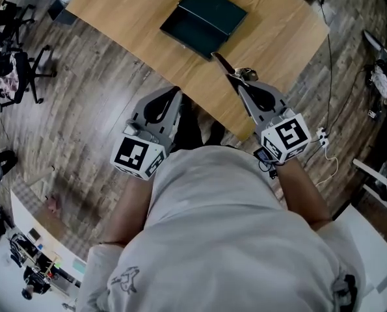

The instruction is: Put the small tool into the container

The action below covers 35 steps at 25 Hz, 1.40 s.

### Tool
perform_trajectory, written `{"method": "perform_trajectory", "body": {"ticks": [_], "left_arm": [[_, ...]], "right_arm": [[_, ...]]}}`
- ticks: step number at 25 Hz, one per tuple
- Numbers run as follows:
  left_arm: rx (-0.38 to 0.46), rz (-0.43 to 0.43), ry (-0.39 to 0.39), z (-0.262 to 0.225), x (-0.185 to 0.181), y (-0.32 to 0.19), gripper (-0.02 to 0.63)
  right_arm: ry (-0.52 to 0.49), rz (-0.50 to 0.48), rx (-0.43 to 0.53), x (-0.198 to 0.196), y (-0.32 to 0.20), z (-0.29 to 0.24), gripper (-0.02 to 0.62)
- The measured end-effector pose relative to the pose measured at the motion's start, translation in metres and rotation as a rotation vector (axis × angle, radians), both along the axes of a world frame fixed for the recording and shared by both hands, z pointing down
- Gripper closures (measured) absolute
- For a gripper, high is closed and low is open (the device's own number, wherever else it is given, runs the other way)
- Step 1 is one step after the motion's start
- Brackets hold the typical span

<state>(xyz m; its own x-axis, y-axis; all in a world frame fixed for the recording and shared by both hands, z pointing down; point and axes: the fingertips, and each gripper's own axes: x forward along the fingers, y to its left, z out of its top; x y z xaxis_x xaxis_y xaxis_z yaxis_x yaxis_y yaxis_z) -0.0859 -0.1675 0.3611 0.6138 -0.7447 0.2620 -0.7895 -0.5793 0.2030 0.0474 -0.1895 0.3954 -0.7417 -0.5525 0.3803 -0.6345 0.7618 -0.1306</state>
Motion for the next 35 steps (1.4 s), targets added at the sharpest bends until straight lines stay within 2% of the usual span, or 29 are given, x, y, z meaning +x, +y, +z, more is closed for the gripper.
{"method": "perform_trajectory", "body": {"ticks": [13, 23, 35], "left_arm": [[-0.086, 0.033, 0.007, 0.045, -0.048, -0.081, 0.600], [-0.145, 0.099, 0.004, 0.077, -0.057, -0.125, 0.600], [-0.199, 0.120, 0.025, 0.109, -0.070, -0.163, 0.600]], "right_arm": [[0.058, -0.001, -0.062, -0.061, -0.089, 0.038, 0.586], [0.171, -0.044, -0.108, -0.097, -0.138, 0.090, 0.586], [0.269, -0.075, -0.256, -0.128, -0.172, 0.162, 0.586]]}}
